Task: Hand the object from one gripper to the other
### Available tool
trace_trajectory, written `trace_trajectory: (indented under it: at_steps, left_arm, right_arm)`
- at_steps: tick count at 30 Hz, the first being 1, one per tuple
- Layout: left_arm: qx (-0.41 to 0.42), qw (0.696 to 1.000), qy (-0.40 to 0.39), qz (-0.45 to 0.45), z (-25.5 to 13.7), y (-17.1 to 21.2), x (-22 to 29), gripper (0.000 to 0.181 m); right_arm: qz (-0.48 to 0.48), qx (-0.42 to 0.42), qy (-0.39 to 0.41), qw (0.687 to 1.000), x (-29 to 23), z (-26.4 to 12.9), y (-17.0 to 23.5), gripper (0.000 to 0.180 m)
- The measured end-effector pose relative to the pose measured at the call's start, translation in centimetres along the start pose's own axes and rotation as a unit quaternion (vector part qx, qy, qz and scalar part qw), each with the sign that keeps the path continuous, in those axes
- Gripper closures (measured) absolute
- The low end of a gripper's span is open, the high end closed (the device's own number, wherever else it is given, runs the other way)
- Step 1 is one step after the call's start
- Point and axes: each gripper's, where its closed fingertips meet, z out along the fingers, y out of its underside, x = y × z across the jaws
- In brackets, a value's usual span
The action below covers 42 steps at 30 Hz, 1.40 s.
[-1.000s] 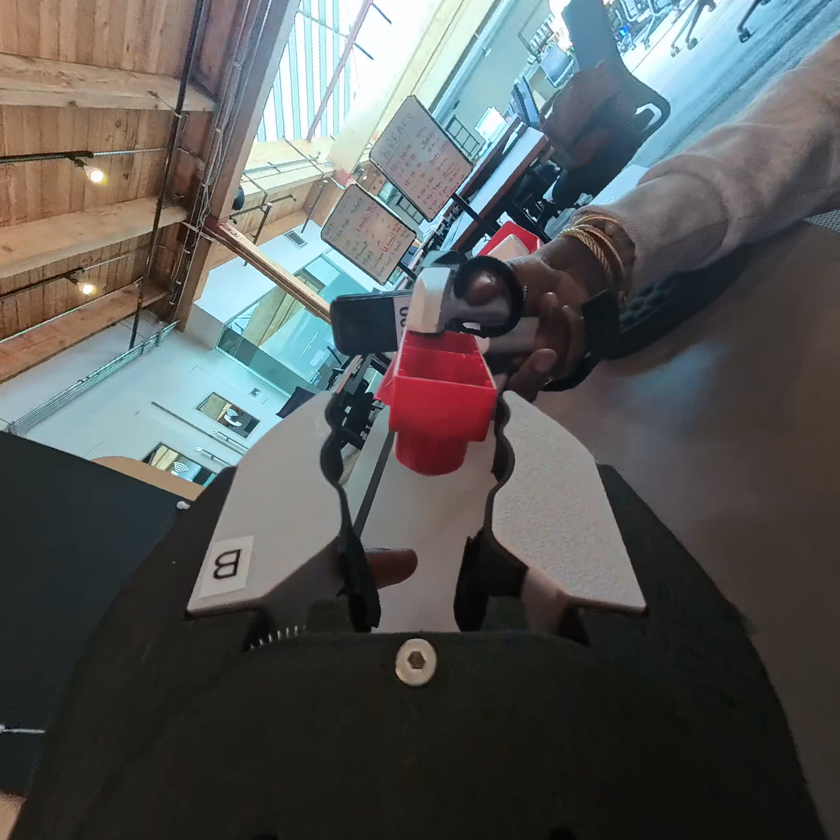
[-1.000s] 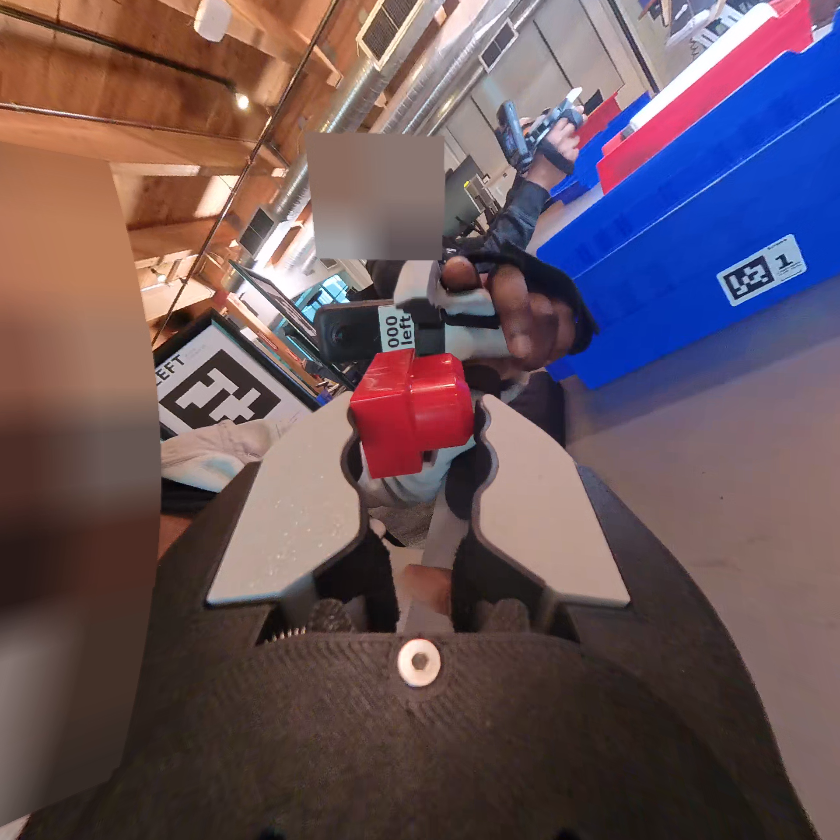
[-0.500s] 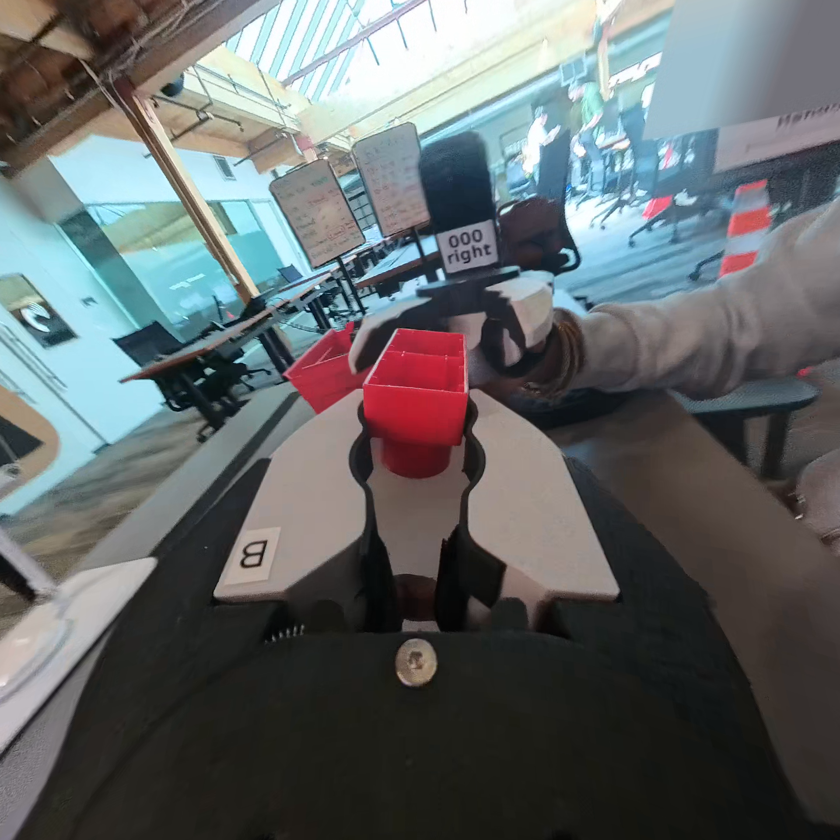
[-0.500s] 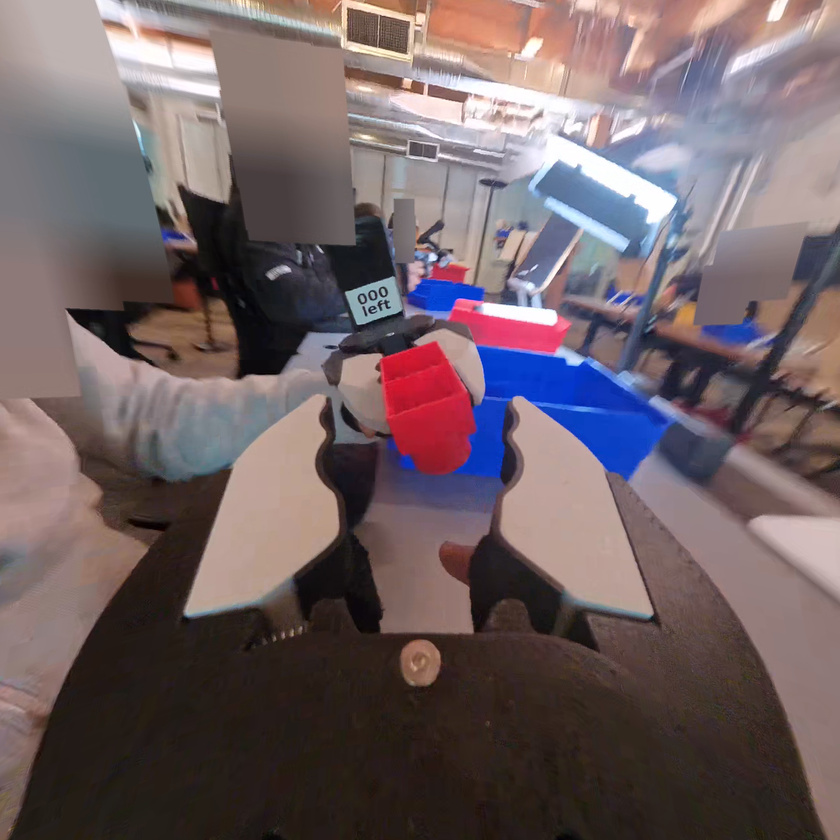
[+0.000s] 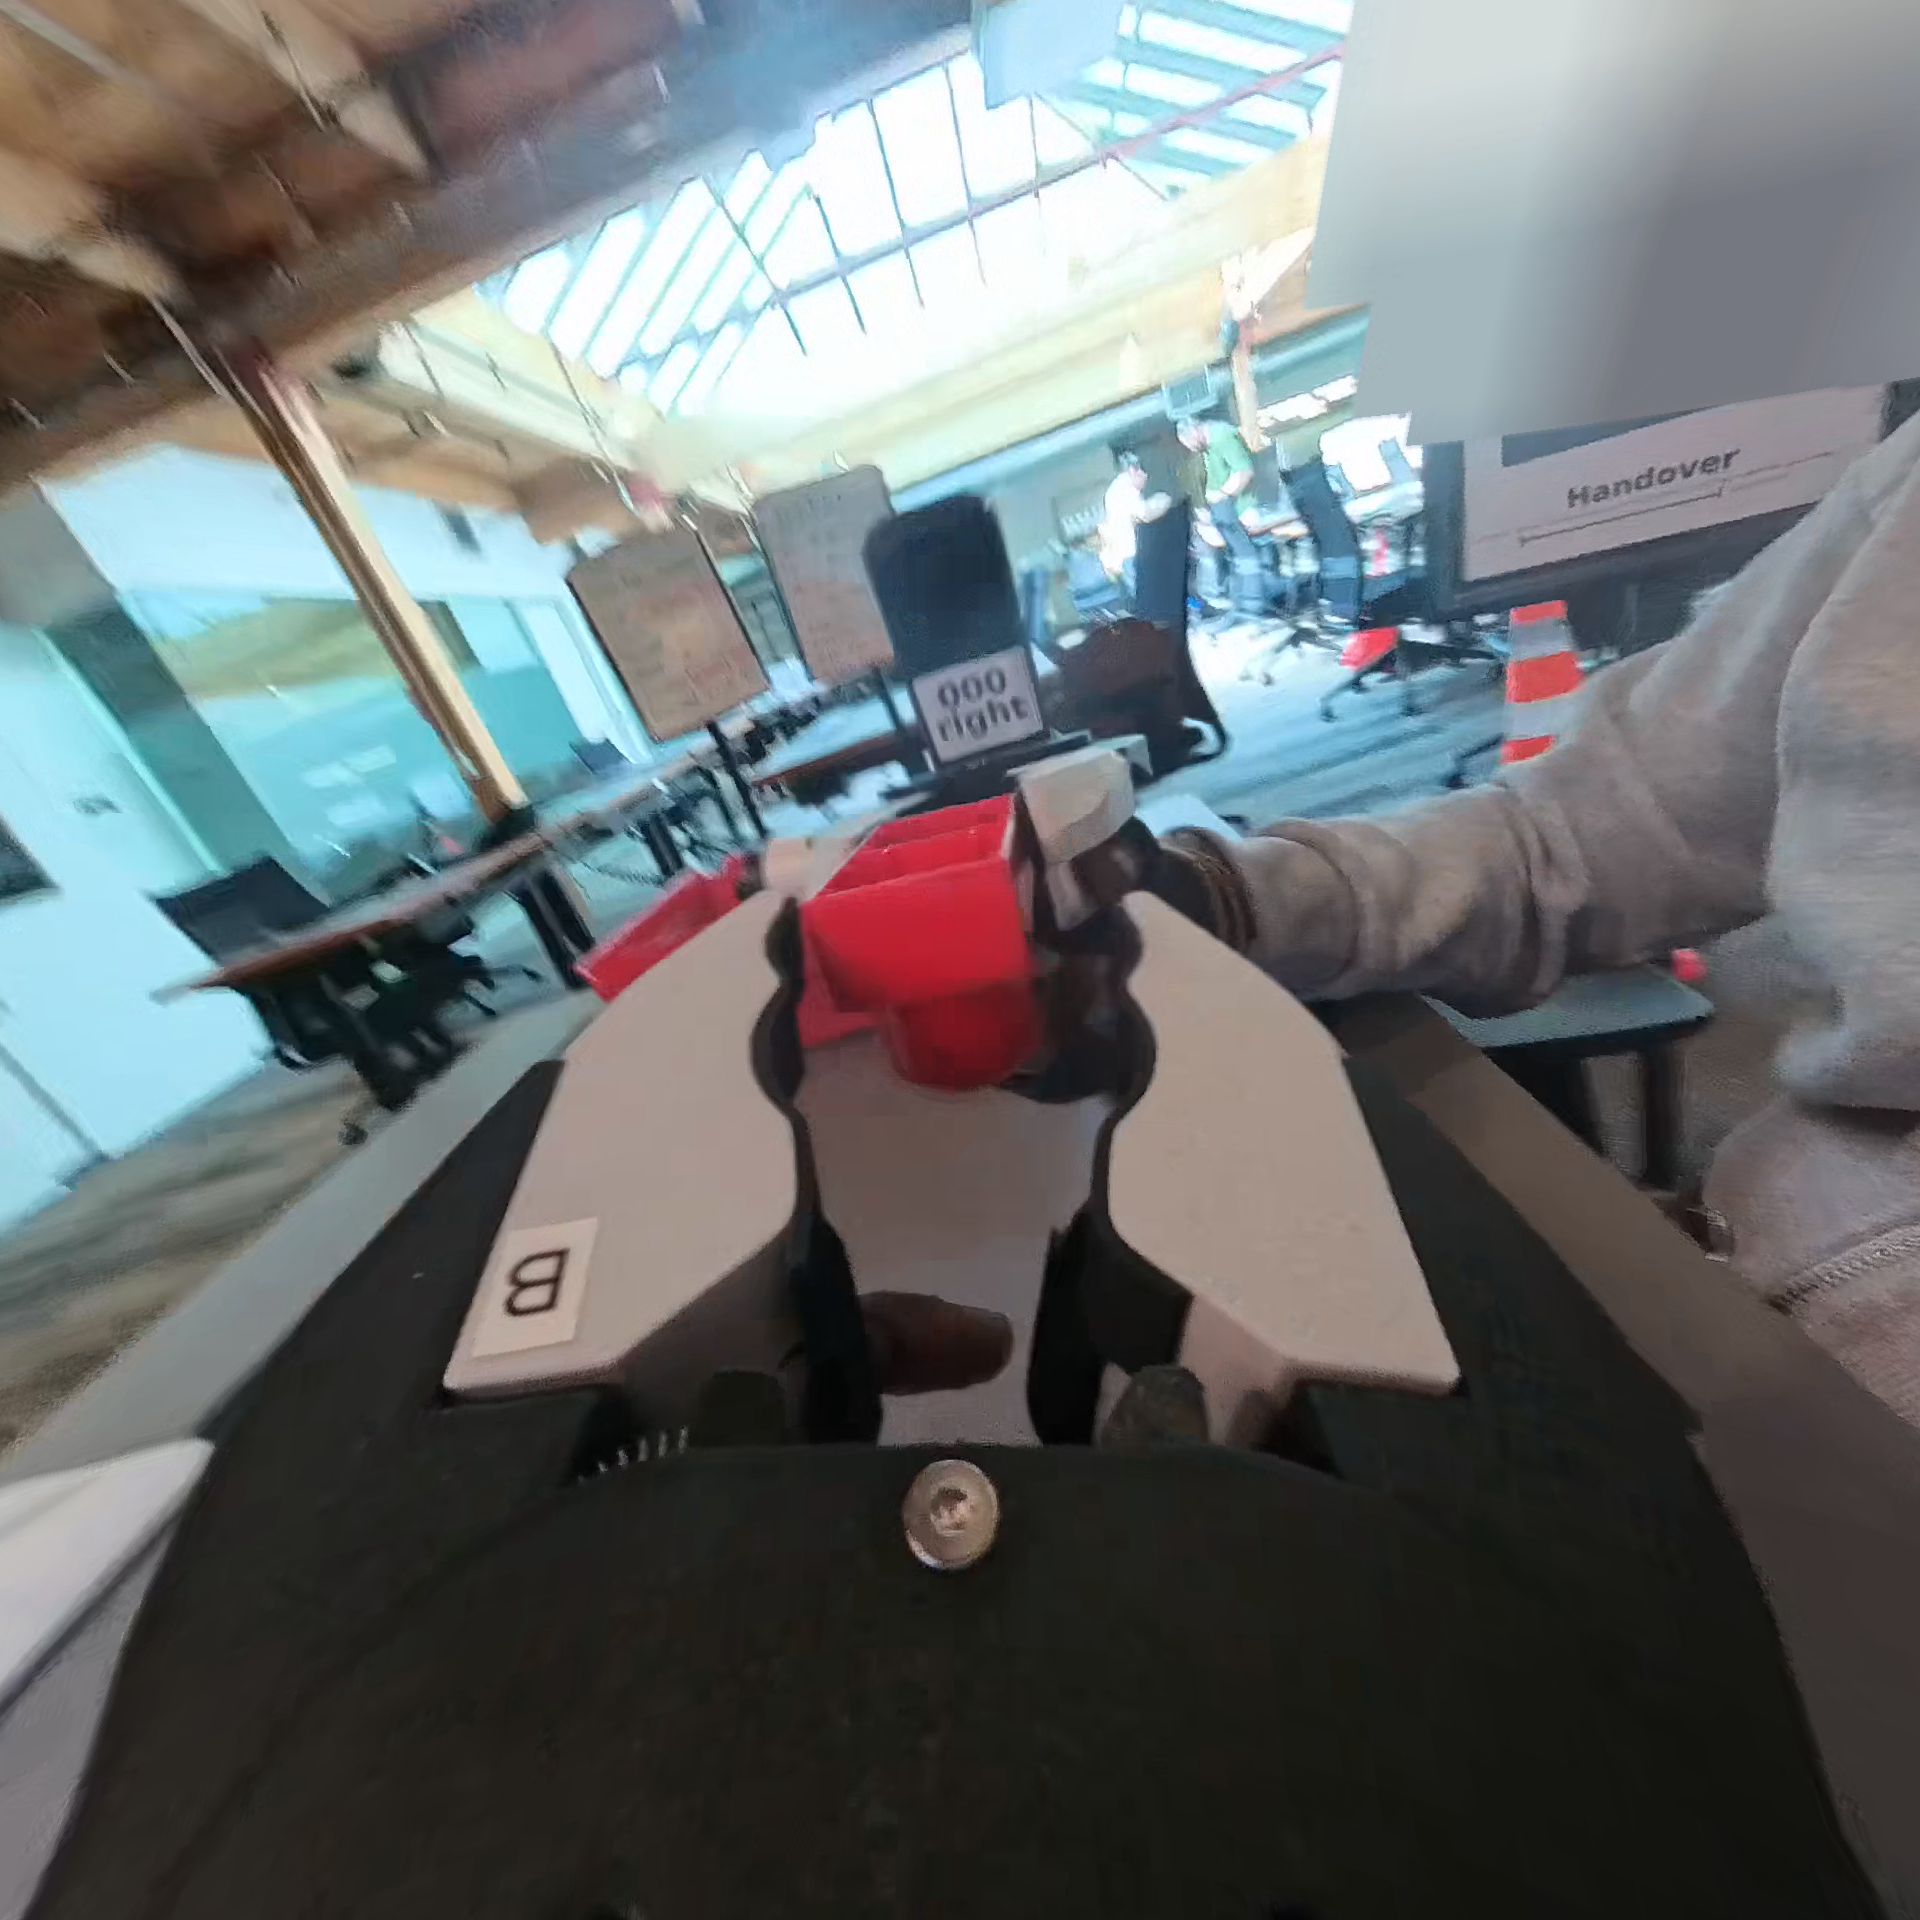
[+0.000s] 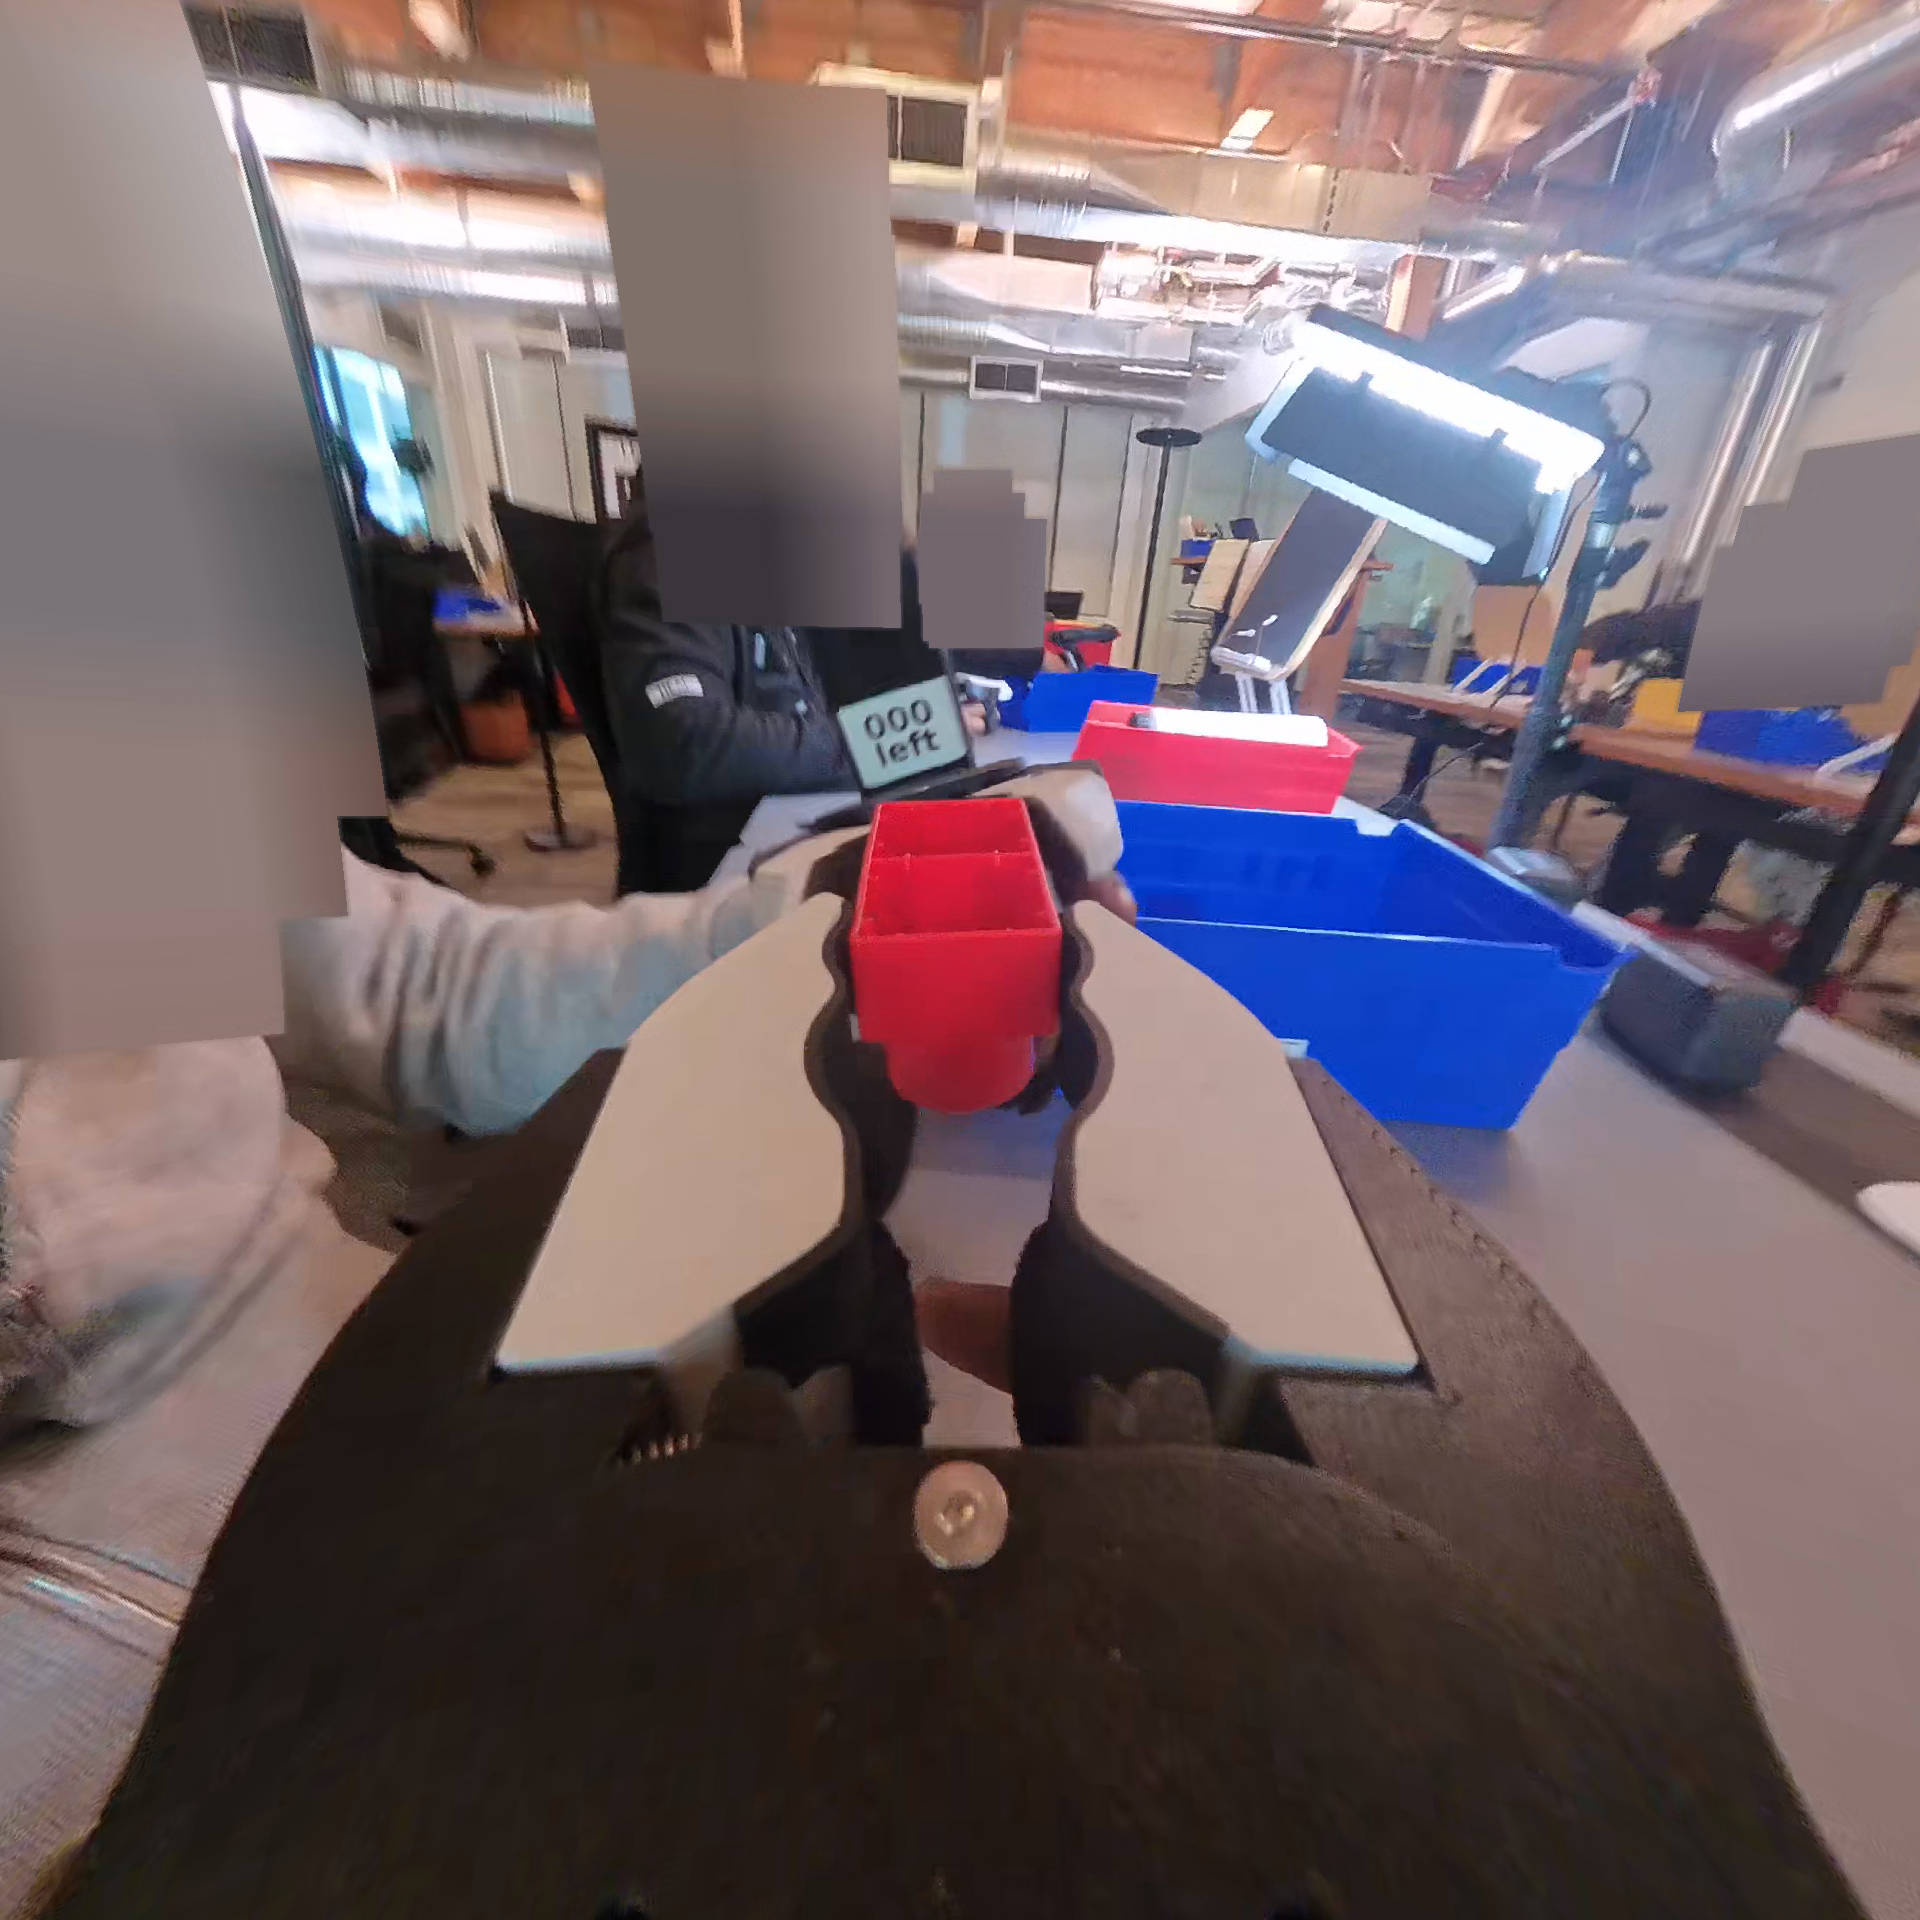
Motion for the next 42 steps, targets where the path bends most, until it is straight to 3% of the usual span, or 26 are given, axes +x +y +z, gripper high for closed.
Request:
trace_trajectory:
  at_steps: [4,7,11,13,16,19,21,24,28,32,34,40,42]
  left_arm:
    - [-0.07,0.979,-0.069,0.177,-0.1,1.3,-1.3,0.099]
    - [-0.117,0.95,-0.083,0.275,0.2,2.5,-1.4,0.1]
    - [-0.16,0.929,-0.079,0.323,0.4,3.8,-1.4,0.12]
    - [-0.163,0.931,-0.069,0.32,0.4,3.8,-1.1,0.132]
    - [-0.163,0.94,-0.068,0.292,0.3,3.7,-1.1,0.133]
    - [-0.116,0.969,-0.053,0.21,0.2,2.3,-0.8,0.133]
    - [-0.091,0.981,-0.045,0.168,-0.1,1.6,-0.8,0.133]
    - [-0.061,0.991,-0.035,0.112,-0.3,0.9,-0.7,0.133]
    - [-0.051,0.996,-0.005,0.07,-0.2,0.7,0.0,0.133]
    - [-0.064,0.996,0.014,0.061,0.0,1.3,0.6,0.133]
    - [-0.077,0.995,0.022,0.061,0.2,1.7,0.9,0.133]
    - [-0.056,0.997,0.003,0.059,0.3,1.4,0.5,0.132]
    - [-0.033,0.995,-0.023,0.087,0.2,0.7,-0.1,0.118]
  right_arm:
    - [0.178,0.015,-0.019,0.984,1.5,-0.8,-0.2,0.143]
    - [0.312,-0.004,-0.045,0.949,2.1,-0.9,1.2,0.143]
    - [0.352,-0.02,-0.072,0.933,1.4,-0.6,2.0,0.143]
    - [0.339,-0.037,-0.068,0.937,1.2,-0.5,2.3,0.143]
    - [0.299,-0.028,-0.064,0.952,1.2,-0.4,2.0,0.142]
    - [0.165,-0.009,-0.036,0.986,1.0,-0.3,1.0,0.118]
    - [0.055,-0.002,-0.015,0.998,0.5,-0.4,0.1,0.112]
    - [-0.089,-0.007,0.009,0.996,-0.4,-0.4,-0.4,0.114]
    - [-0.181,-0.022,0.02,0.983,-1.2,0.1,0.2,0.115]
    - [-0.203,-0.028,0.02,0.979,-1.4,0.4,0.6,0.119]
    - [-0.201,-0.028,0.017,0.979,-1.5,0.4,0.7,0.134]
    - [-0.155,-0.039,0.008,0.987,-1.1,0.4,1.0,0.135]
    - [-0.113,-0.027,0.015,0.993,-0.6,0.2,0.5,0.136]
